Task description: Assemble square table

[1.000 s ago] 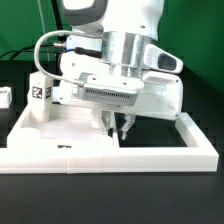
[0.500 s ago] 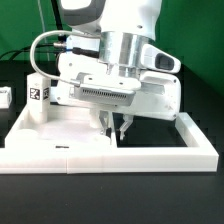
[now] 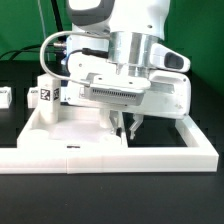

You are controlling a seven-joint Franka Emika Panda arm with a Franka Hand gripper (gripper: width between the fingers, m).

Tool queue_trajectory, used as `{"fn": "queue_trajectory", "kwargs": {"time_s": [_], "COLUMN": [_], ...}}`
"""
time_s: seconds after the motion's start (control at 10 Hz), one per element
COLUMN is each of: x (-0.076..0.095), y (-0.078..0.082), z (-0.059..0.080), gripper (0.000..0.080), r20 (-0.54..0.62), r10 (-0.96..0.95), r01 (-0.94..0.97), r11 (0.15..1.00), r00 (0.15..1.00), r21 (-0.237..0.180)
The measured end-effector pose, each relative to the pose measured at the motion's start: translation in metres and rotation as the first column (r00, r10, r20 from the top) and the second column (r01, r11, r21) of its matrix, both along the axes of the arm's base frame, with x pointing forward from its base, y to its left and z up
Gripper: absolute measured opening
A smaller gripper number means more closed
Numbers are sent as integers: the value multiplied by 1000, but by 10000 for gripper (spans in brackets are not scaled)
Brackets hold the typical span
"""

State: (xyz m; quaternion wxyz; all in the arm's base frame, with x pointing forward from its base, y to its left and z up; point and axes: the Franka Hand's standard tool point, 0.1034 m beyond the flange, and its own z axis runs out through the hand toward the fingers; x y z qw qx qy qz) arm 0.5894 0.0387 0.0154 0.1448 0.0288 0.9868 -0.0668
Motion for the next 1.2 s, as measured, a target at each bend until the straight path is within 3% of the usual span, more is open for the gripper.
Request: {"fn": "queue_trajectory", "kwargs": {"time_s": [1.2], "x": [-10], "y": [76], "z": [0], "gripper": [64], "r20": [3], "r10": [-25], "r01": [25], "r11": [997], "r00": [1000], "r21": [75]}}
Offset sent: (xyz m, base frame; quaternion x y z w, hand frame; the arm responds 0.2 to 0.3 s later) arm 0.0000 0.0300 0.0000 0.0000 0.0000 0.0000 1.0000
